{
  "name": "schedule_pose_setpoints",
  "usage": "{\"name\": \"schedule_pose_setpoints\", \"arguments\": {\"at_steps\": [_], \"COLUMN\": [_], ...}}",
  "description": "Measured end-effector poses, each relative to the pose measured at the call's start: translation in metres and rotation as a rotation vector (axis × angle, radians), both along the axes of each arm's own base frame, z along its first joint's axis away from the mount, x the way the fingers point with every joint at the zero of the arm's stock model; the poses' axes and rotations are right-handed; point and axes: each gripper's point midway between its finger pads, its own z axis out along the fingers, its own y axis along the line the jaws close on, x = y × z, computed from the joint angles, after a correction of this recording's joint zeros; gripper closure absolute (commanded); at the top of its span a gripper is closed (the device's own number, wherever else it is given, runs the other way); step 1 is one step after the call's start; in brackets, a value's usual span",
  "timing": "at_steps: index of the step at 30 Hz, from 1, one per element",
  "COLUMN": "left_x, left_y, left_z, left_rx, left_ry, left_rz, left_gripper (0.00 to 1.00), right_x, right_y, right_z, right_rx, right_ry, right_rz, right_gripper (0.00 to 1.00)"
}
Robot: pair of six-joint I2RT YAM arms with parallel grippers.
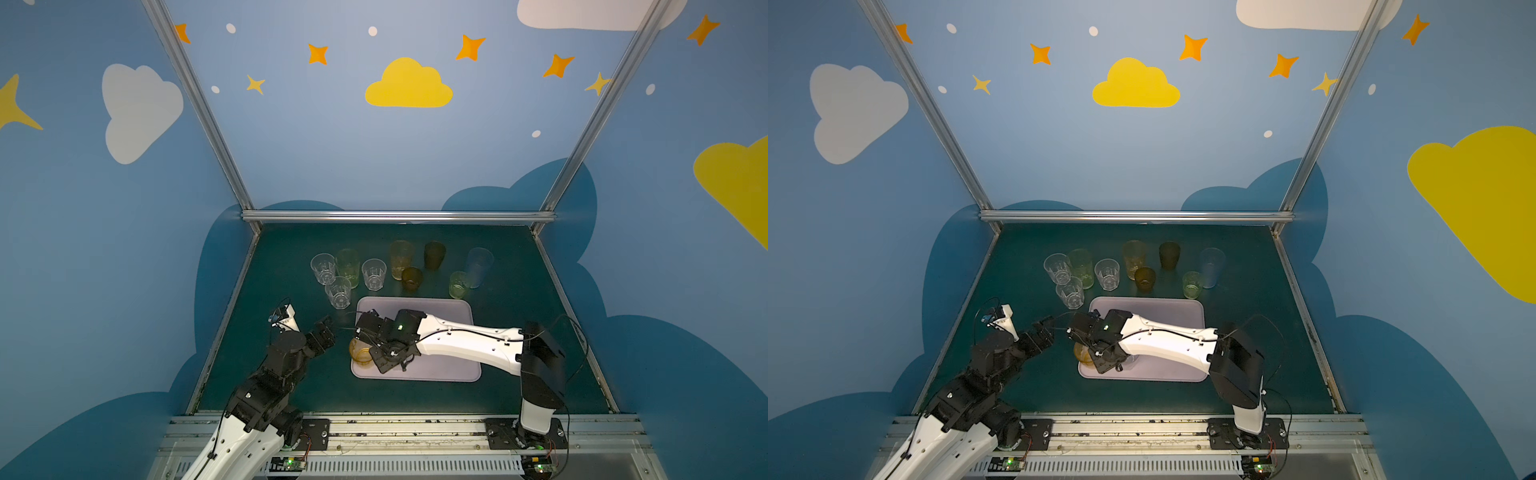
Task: Place the glasses into the tray
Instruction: Place the glass on the tray.
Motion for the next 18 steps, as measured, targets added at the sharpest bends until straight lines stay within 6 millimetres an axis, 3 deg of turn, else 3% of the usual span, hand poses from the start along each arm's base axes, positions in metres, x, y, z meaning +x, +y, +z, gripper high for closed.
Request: {"name": "schedule_pose_setpoints", "arguments": {"at_steps": [4, 18], "left_x": [0.0, -0.002], "left_y": [0.0, 0.0], "left_z": [-0.002, -0.003], "left_rx": [0.002, -0.007], "left_ry": [0.003, -0.006], "left_rz": [0.0, -0.003], "left_gripper": [0.0, 0.0], "right_x": [0.001, 0.012], "right_y": [0.001, -0.01], "right_z": [0.002, 0.017], "right_rx": [0.007, -0.01], "right_ry": [0.003, -0.055], "right_rz": [-0.022, -0.083], "right_gripper": [0.66, 0.51]}}
